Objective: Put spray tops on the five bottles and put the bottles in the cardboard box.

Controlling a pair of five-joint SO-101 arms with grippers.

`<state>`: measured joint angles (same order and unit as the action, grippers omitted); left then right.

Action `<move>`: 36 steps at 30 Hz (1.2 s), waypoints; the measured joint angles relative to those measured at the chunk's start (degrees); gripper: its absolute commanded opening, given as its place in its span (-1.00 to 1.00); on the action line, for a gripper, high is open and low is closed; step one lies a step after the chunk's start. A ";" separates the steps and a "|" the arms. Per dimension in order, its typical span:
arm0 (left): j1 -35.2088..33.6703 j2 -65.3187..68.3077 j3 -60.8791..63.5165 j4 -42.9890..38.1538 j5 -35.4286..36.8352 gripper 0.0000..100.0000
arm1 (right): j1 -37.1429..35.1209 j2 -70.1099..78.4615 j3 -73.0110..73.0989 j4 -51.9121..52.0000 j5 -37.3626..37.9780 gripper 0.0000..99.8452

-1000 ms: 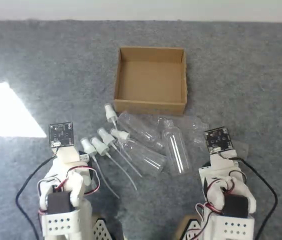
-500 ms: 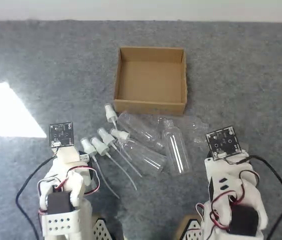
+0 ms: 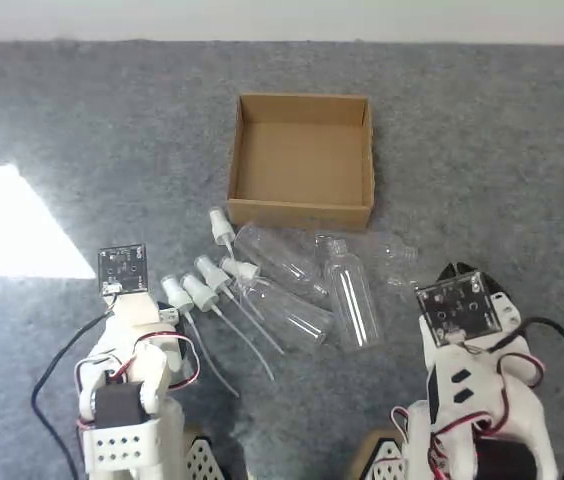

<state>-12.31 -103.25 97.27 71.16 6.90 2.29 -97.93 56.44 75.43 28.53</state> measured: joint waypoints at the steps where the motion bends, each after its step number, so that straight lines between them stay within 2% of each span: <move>1: 0.00 0.00 0.00 0.00 0.00 -0.97 | 0.00 2.02 -1.58 0.35 0.00 -0.97; 14: 0.00 0.00 0.00 0.00 0.00 -0.97 | 0.09 26.29 -17.23 7.65 0.00 -0.97; 26: -0.79 0.00 0.00 0.00 -0.09 -0.97 | -0.44 31.38 -24.44 19.52 0.00 -0.97; 30: -3.52 0.00 0.00 0.00 0.18 -0.97 | -4.92 34.55 -24.53 19.78 -1.23 -0.97; 36: -4.04 0.00 0.00 0.00 0.00 -0.97 | -16.62 43.87 -26.55 19.78 -7.74 -0.96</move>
<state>-16.35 -103.25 97.27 71.16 6.90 -14.33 -54.07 29.89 95.21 20.79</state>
